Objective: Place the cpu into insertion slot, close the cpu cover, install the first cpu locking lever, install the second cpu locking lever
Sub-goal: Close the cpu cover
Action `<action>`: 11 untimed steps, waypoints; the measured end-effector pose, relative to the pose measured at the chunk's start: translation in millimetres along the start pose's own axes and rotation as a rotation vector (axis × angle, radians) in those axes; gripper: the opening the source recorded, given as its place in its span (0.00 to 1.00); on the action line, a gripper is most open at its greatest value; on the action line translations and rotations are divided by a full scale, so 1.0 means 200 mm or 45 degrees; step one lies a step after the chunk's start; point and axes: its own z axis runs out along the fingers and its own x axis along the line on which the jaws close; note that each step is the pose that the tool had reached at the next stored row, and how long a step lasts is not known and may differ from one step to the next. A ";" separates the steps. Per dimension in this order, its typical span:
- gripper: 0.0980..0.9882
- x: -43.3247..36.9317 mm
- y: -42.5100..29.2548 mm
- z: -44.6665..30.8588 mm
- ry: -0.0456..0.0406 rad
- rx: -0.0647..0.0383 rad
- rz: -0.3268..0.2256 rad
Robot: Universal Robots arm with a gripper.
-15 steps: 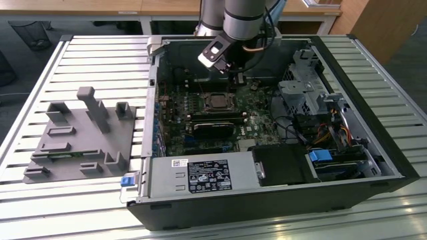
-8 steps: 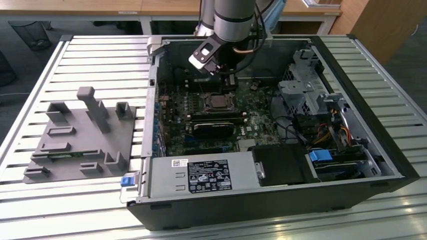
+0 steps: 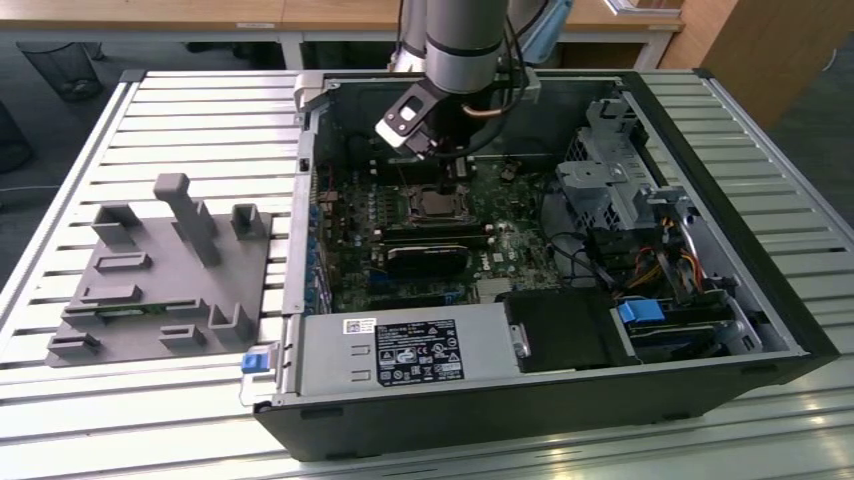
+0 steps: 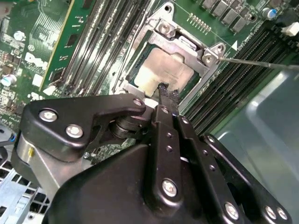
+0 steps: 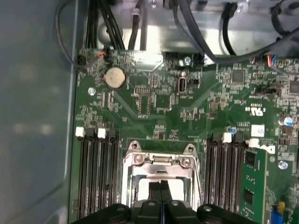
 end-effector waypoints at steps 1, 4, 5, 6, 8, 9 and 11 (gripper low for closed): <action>0.03 0.000 -0.011 0.003 0.000 0.000 0.000; 0.03 0.001 -0.038 0.011 0.000 0.000 0.000; 0.03 0.001 -0.045 0.014 0.000 0.000 0.000; 0.03 0.001 -0.051 0.018 0.000 0.000 0.000; 0.03 0.001 -0.063 0.025 0.000 0.000 0.000; 0.03 0.002 -0.069 0.028 0.000 0.000 0.000; 0.03 0.002 -0.083 0.032 0.000 0.000 0.000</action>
